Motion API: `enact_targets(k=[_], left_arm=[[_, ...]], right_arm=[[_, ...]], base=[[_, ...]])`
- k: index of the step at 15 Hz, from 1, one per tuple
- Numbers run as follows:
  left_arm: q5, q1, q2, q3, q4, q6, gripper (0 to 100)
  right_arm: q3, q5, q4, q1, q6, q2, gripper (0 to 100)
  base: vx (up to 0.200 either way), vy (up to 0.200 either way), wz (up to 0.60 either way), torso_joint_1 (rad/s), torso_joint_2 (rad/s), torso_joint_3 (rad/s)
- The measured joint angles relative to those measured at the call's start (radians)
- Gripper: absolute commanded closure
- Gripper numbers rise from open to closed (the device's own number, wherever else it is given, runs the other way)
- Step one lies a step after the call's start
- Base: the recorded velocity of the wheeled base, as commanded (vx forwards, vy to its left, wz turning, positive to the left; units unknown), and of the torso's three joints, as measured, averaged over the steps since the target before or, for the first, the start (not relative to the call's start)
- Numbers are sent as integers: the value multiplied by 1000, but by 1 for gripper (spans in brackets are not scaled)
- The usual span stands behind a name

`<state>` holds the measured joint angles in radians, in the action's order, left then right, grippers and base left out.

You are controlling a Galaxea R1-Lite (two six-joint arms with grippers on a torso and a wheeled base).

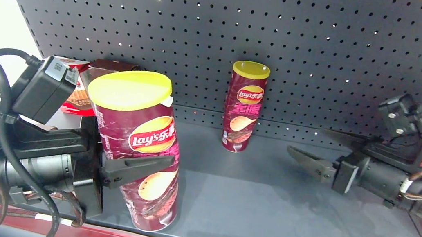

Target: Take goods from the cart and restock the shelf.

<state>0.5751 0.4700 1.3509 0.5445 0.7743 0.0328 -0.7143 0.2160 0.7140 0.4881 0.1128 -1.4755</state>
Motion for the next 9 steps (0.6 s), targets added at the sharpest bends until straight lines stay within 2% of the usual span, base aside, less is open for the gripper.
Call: enact_targets(k=[2, 4, 8, 9], left_arm=[[0, -4, -2, 1, 0, -5, 100], [2, -5, -3, 4, 1, -5, 100], [3, -5, -3, 9, 1, -7, 100], [3, -5, -3, 7, 1, -7, 100]], right_arm=[[-77, 57, 30, -11, 8, -97, 0], [-154, 190, 69, -50, 37, -180, 0], [-275, 533, 113, -133, 70, -308, 0], [-313, 573, 120, -146, 72, -337, 0]], base=[[0, 0, 0, 0, 0, 0], [0, 0, 0, 0, 0, 0], [0, 0, 0, 0, 0, 0], [0, 0, 0, 0, 0, 0]])
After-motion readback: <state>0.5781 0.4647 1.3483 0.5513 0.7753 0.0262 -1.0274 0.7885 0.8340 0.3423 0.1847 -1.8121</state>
